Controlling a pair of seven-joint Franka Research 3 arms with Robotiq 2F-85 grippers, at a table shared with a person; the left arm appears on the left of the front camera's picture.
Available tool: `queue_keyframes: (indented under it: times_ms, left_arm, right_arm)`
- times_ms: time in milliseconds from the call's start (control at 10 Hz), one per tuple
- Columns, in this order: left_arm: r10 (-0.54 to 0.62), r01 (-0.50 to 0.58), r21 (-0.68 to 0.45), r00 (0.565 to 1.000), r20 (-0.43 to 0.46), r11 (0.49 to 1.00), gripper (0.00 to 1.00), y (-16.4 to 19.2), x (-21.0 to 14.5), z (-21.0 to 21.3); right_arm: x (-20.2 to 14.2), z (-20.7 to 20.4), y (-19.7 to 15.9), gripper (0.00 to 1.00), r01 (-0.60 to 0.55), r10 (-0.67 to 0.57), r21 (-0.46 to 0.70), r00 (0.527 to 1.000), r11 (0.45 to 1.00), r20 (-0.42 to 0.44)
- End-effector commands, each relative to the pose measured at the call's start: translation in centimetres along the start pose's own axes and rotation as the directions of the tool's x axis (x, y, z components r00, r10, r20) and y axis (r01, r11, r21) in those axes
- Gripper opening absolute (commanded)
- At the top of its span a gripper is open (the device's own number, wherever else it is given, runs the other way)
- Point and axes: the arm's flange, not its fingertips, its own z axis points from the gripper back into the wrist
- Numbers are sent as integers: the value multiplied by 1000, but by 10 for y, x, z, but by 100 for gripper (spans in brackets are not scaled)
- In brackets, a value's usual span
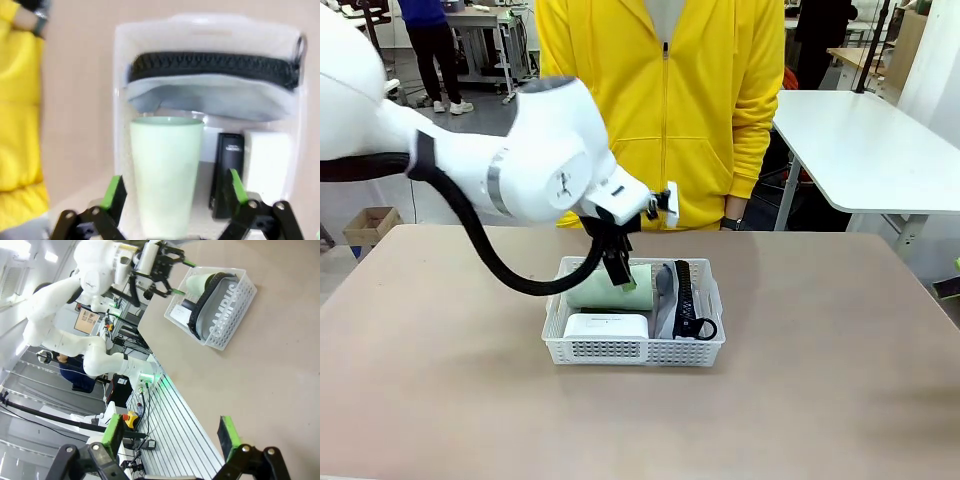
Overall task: Efficiently arrange items inside the basket to fit them all.
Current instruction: Pick up the Reusable plastic cup and place it inside the Organizing basket.
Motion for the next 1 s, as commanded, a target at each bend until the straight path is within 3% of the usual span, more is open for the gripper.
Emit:
queue_keyframes:
  times_ms: [0, 200, 300, 500, 600, 700, 900]
  left_arm:
    - [123, -111, -133, 989, 87, 985, 100, -6, -68, 77]
    - [316, -261, -225, 914, 256, 939, 100, -13, -134, 131]
    - [372, -272, -309, 865, 337, 911, 100, -21, -167, 152]
    - [553, -342, -469, 701, 449, 814, 100, -39, -238, 184]
    - [618, -357, -537, 644, 451, 764, 100, -50, -264, 190]
    - [683, -384, -579, 546, 485, 719, 100, -62, -296, 194]
    - [738, -371, -638, 369, 565, 674, 100, -84, -357, 189]
  right_arm:
    - [2, 1, 5, 100, 16, -17, 14, 1000, 1000, 17]
    - [2, 1, 5, 100, 16, -17, 14, 1000, 1000, 17]
    - [2, 1, 5, 100, 16, -17, 14, 1000, 1000, 17]
    - [2, 1, 5, 100, 16, -17, 14, 1000, 1000, 17]
    - [2, 1, 5, 100, 16, -17, 14, 1000, 1000, 17]
    - [2, 1, 5, 100, 16, -17, 14, 1000, 1000, 17]
    - [2, 1, 5, 100, 16, -17, 14, 1000, 1000, 17]
